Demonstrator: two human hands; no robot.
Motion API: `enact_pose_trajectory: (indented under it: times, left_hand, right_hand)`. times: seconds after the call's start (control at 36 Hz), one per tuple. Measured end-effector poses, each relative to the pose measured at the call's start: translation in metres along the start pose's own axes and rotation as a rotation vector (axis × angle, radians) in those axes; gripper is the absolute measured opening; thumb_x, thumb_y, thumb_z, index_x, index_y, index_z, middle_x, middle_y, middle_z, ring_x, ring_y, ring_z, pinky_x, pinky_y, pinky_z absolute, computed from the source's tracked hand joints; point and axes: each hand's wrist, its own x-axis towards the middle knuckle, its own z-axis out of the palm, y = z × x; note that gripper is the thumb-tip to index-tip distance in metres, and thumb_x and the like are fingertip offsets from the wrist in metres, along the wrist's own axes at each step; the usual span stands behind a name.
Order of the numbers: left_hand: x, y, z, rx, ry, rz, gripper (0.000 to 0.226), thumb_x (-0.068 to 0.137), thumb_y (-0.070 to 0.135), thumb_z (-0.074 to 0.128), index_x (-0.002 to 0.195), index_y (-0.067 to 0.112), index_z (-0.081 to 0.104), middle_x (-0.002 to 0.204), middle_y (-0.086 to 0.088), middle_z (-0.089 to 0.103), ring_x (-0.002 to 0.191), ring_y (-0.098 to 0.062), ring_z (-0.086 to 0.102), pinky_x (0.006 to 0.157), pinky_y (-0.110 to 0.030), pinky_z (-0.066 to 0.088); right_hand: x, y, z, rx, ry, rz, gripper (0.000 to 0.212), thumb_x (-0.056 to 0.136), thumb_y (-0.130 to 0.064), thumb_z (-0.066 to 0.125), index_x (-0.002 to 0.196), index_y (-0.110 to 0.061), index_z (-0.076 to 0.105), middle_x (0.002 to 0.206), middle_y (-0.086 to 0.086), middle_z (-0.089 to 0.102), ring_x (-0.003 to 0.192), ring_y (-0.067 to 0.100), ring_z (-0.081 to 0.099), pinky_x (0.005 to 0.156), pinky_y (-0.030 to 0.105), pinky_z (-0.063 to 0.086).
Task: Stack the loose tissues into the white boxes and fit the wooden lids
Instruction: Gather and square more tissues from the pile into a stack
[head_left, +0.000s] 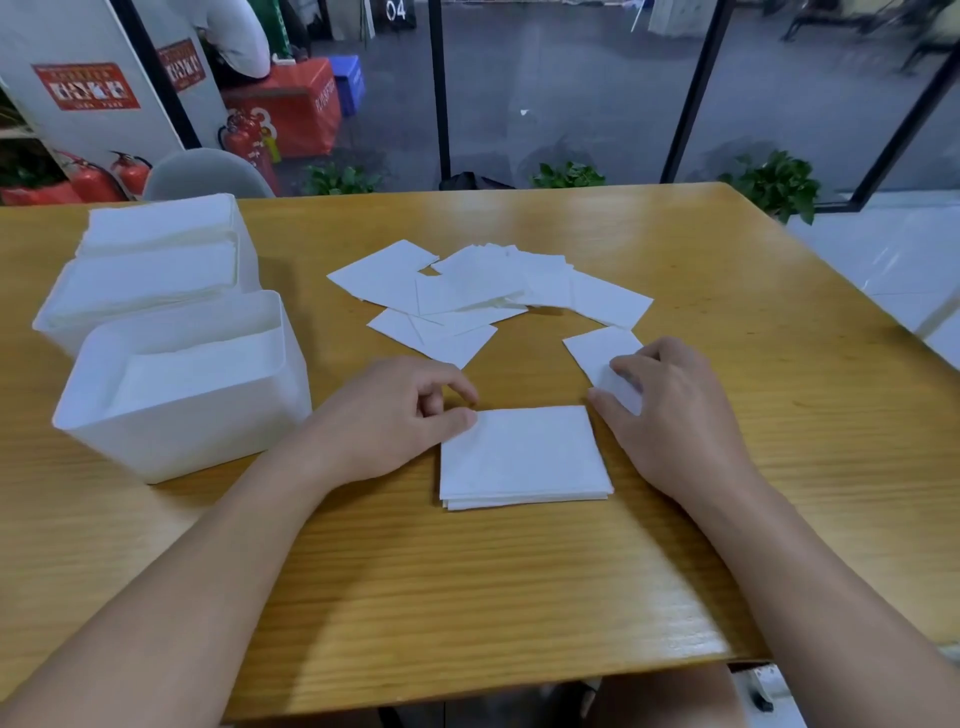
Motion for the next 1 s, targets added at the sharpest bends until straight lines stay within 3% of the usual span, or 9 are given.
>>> enact_pose_trajectory:
  times: [0.25,0.42,0.5,0.56,0.64,0.72,0.83,0.89,1.0]
  left_hand:
    - [0.001,0.004,0.008,0.011,0.057,0.015,0.009,0.099,0.049,0.077,0.108,0.05,0.076,0.08,0.011,0.068,0.068,-0.009,0.06,0.065,-0.035,0.052]
    - [0.005,0.003,0.012,-0.02,0.174,-0.005,0.014,0.101,0.058,0.071,0.11,0.05,0.076,0.082,0.013,0.07,0.071,-0.012,0.063,0.066,-0.029,0.05]
    - [0.006,0.008,0.014,-0.187,0.211,-0.018,0.033,0.107,0.06,0.059,0.135,0.046,0.07,0.093,0.013,0.079,0.086,-0.01,0.074,0.075,-0.026,0.053]
    - [0.007,0.013,0.014,-0.388,0.21,-0.024,0.042,0.111,0.06,0.051,0.147,0.041,0.064,0.099,0.004,0.083,0.088,-0.018,0.079,0.07,-0.028,0.058]
    - [0.008,0.019,0.014,-0.641,0.21,-0.062,0.052,0.11,0.068,0.045,0.15,0.038,0.061,0.109,-0.007,0.083,0.096,-0.028,0.082,0.071,-0.032,0.063]
    - [0.009,0.017,0.011,-0.646,0.222,-0.1,0.058,0.105,0.077,0.046,0.139,0.038,0.072,0.108,-0.006,0.083,0.1,-0.026,0.08,0.082,-0.04,0.063]
    - [0.008,0.01,0.008,-0.445,0.255,-0.05,0.03,0.098,0.055,0.075,0.126,0.044,0.077,0.086,0.003,0.079,0.085,-0.014,0.073,0.086,-0.036,0.054]
    - [0.006,0.011,0.007,-0.422,0.265,-0.011,0.032,0.096,0.043,0.082,0.127,0.044,0.075,0.095,0.004,0.083,0.092,-0.019,0.076,0.089,-0.034,0.055]
    - [0.001,0.021,0.005,-0.529,0.293,0.075,0.027,0.097,0.028,0.084,0.123,0.035,0.08,0.107,0.0,0.084,0.1,-0.022,0.079,0.089,-0.033,0.061]
  right_hand:
    - [-0.001,-0.006,0.0,0.136,-0.02,-0.093,0.015,0.104,-0.021,0.073,0.115,-0.022,0.083,0.108,-0.007,0.064,0.108,0.021,0.059,0.095,0.044,0.048]
    - [0.003,-0.013,-0.005,0.137,0.047,-0.086,0.011,0.102,-0.017,0.073,0.105,-0.025,0.081,0.105,-0.007,0.068,0.109,0.023,0.06,0.097,0.045,0.042]
    - [0.005,-0.023,-0.01,0.345,0.091,-0.111,0.009,0.102,-0.019,0.075,0.106,-0.024,0.082,0.106,-0.008,0.069,0.112,0.02,0.061,0.098,0.052,0.051]
    - [0.006,-0.035,-0.012,0.519,0.069,-0.15,0.009,0.101,-0.017,0.077,0.106,-0.022,0.082,0.108,-0.008,0.069,0.113,0.019,0.062,0.095,0.053,0.055]
    - [0.001,-0.05,-0.006,0.594,0.022,-0.275,0.012,0.099,-0.015,0.079,0.107,-0.023,0.084,0.114,-0.011,0.069,0.118,0.018,0.062,0.098,0.051,0.054]
    - [-0.005,-0.052,-0.001,0.482,-0.012,-0.429,0.013,0.1,-0.019,0.079,0.11,-0.025,0.084,0.119,-0.014,0.068,0.121,0.015,0.059,0.101,0.05,0.047]
    - [-0.007,-0.046,0.001,0.421,-0.068,-0.52,0.013,0.102,-0.025,0.077,0.113,-0.029,0.083,0.13,-0.017,0.067,0.128,0.014,0.054,0.105,0.049,0.041]
    - [-0.009,-0.043,-0.002,0.442,-0.084,-0.498,0.019,0.102,-0.034,0.077,0.121,-0.034,0.08,0.14,-0.02,0.063,0.137,0.013,0.051,0.111,0.05,0.039]
    - [-0.013,-0.043,-0.011,0.521,-0.079,-0.382,0.058,0.1,-0.053,0.074,0.154,-0.041,0.056,0.157,-0.028,0.05,0.153,0.007,0.041,0.123,0.044,0.034]
